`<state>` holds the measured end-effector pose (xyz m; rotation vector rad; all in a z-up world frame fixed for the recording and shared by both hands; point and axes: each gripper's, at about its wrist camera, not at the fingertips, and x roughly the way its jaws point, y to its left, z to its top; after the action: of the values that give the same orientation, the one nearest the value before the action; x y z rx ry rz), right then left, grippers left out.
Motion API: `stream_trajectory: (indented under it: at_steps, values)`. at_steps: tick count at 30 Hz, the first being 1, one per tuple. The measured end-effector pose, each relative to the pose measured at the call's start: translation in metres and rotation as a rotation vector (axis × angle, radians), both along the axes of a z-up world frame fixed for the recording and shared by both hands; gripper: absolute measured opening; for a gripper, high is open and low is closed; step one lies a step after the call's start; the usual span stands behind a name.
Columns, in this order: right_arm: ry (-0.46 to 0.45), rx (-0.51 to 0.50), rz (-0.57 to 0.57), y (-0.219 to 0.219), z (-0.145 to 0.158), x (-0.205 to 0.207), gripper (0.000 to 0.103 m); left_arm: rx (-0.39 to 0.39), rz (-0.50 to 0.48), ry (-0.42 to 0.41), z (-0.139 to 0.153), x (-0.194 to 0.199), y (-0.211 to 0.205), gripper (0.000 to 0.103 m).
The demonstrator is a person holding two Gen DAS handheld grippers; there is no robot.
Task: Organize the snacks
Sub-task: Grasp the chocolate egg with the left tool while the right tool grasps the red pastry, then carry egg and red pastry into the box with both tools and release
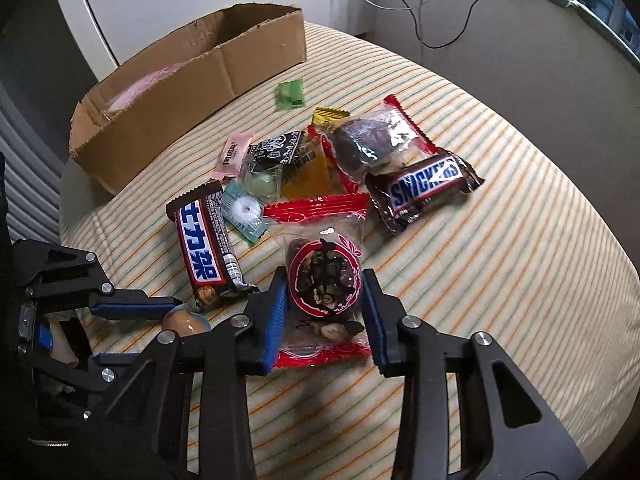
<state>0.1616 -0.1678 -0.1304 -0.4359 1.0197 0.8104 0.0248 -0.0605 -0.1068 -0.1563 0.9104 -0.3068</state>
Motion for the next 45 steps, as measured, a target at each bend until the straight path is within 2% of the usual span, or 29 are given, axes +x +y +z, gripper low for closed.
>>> stream_trajectory:
  at_steps: [11,18,35,45]
  values:
    - [-0.024,0.051,-0.067,-0.017,0.019,-0.007,0.035,-0.021,0.012,-0.037,0.018,-0.008,0.008,0.025]
    - [-0.06,0.07,-0.066,-0.004,0.04,-0.007,0.035,-0.027,0.049,-0.087,0.039,-0.014,0.03,0.025]
    - [-0.117,0.123,-0.024,0.079,0.077,-0.003,0.035,-0.033,0.246,-0.156,0.062,-0.001,0.126,0.025]
    - [-0.117,0.137,0.017,0.141,0.086,0.004,0.035,0.009,0.37,-0.167,0.066,0.022,0.188,0.025]
